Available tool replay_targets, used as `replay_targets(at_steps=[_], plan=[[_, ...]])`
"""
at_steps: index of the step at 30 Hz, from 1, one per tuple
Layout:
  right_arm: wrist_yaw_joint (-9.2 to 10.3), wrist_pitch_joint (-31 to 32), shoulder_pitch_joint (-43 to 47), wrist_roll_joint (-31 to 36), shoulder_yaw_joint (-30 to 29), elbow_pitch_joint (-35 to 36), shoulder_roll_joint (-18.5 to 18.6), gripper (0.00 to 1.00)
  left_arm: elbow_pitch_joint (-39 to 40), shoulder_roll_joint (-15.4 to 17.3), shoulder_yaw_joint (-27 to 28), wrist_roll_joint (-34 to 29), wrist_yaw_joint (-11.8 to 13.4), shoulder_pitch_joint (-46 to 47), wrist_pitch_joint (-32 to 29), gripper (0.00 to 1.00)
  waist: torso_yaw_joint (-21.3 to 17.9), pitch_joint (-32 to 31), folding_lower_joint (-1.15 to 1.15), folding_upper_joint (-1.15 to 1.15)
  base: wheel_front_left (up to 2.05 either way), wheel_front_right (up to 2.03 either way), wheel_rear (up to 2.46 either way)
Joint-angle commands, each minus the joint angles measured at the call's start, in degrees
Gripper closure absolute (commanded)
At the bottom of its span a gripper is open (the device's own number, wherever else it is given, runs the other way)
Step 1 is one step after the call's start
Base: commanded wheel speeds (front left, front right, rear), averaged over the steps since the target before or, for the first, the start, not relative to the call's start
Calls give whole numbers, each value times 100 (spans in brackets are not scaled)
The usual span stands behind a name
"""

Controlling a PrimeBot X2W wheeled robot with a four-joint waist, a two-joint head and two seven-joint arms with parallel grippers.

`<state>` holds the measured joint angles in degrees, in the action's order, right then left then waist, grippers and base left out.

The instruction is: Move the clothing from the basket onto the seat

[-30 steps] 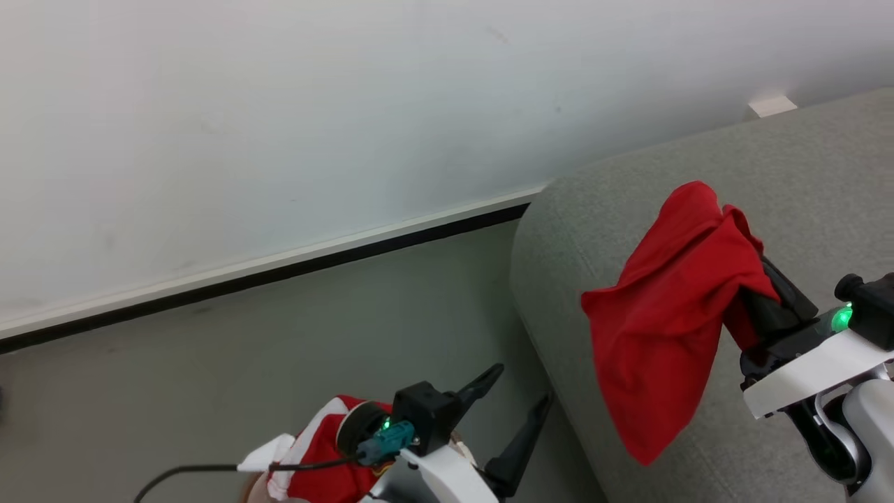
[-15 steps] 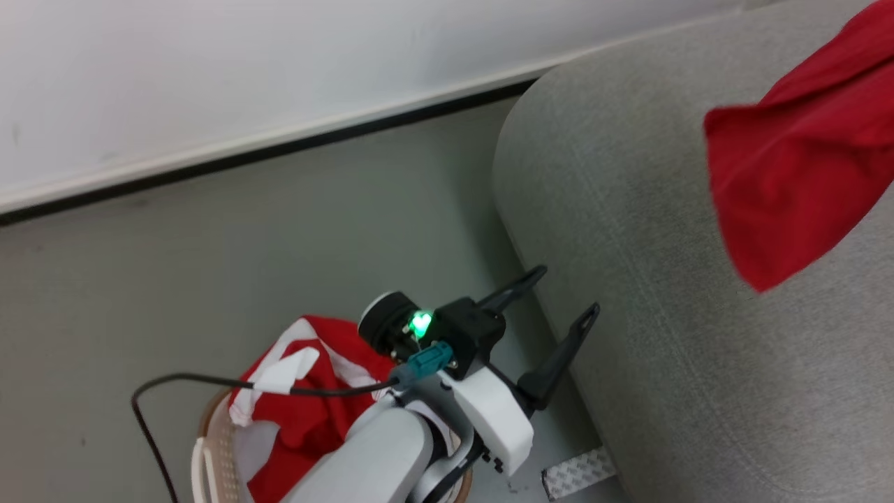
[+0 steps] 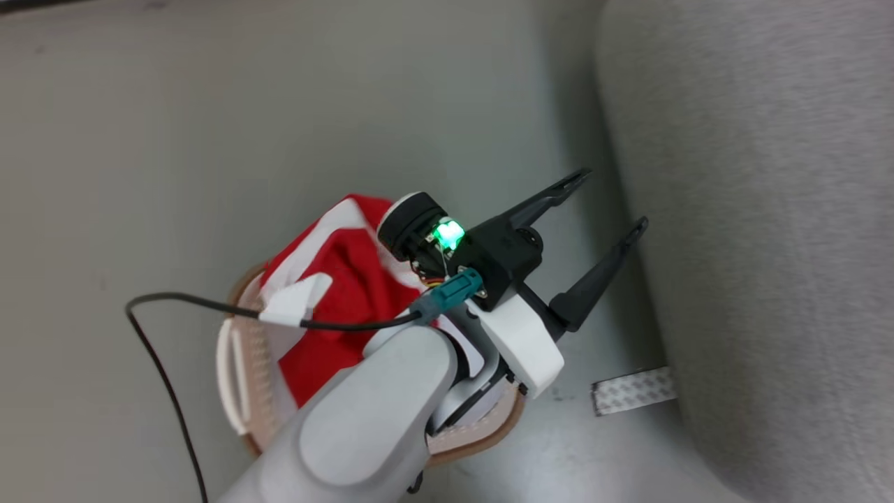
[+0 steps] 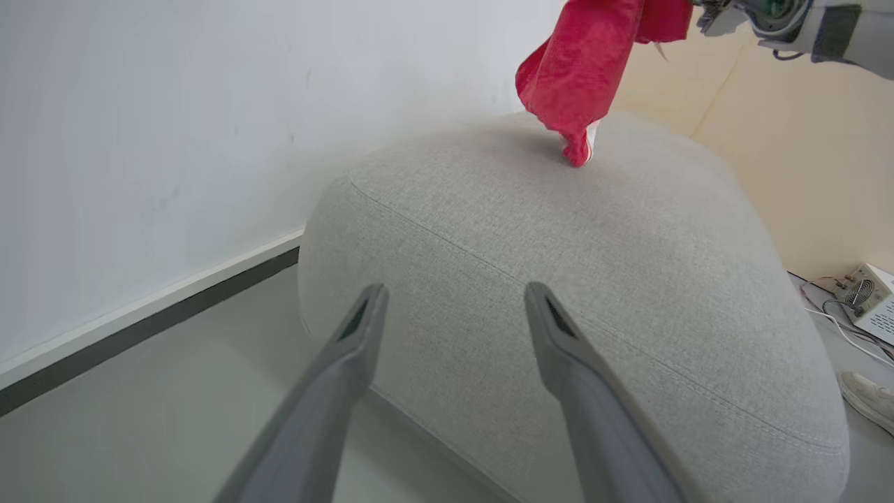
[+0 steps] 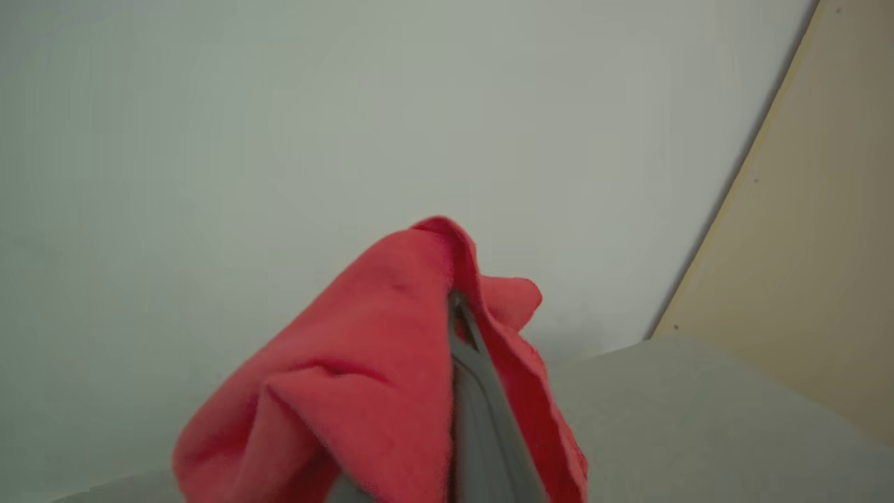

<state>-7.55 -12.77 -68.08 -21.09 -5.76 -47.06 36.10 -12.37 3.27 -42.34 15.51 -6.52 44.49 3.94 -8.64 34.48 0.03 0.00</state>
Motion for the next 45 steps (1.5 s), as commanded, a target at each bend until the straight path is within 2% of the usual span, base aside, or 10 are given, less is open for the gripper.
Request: replay_targets(at_steps=[1,6,8,9,10,13,19,26,36,45], plan=[[12,-45,-52,122,-130,-180,-57,100,-45,0,-25,48,24,70,55,0,457,411,-3,0,0,0,0],[13,-186,188,793,-810,-1105,-413,96,-363,-22,-160,221,107,112,314,0,675,451,-3,0,0,0,0],[13,-207,318,1052,-1075,-1402,-559,62,-490,-29,-192,264,134,76,387,0,668,378,-3,0,0,0,0],[13,-222,355,1179,-1127,-1497,-634,53,-545,-30,-195,296,143,49,419,0,658,316,-3,0,0,0,0],[13,-233,388,1302,-1217,-1582,-697,0,-609,-28,-197,317,157,20,444,0,641,246,-3,0,0,0,0],[13,-242,555,1644,-1429,-1553,-940,0,-762,30,-146,357,221,-56,544,0,554,-7,-3,0,0,0,0],[13,-243,1307,2304,-1453,-548,-1537,0,-956,248,79,557,428,-462,778,0,324,-783,-3,0,0,0,0],[13,-236,2495,2261,-1085,745,-2327,0,-962,553,487,729,863,-1260,1034,0,259,-1810,-3,0,0,0,0],[13,-235,4495,1824,-648,2330,-2778,0,-461,968,1349,708,1404,-2588,1118,0,703,-2829,-3,0,0,0,0],[13,-235,5661,1719,-55,2921,-3166,0,-57,937,2228,377,1388,-3702,1121,0,1053,-3231,-3,0,0,0,0]])
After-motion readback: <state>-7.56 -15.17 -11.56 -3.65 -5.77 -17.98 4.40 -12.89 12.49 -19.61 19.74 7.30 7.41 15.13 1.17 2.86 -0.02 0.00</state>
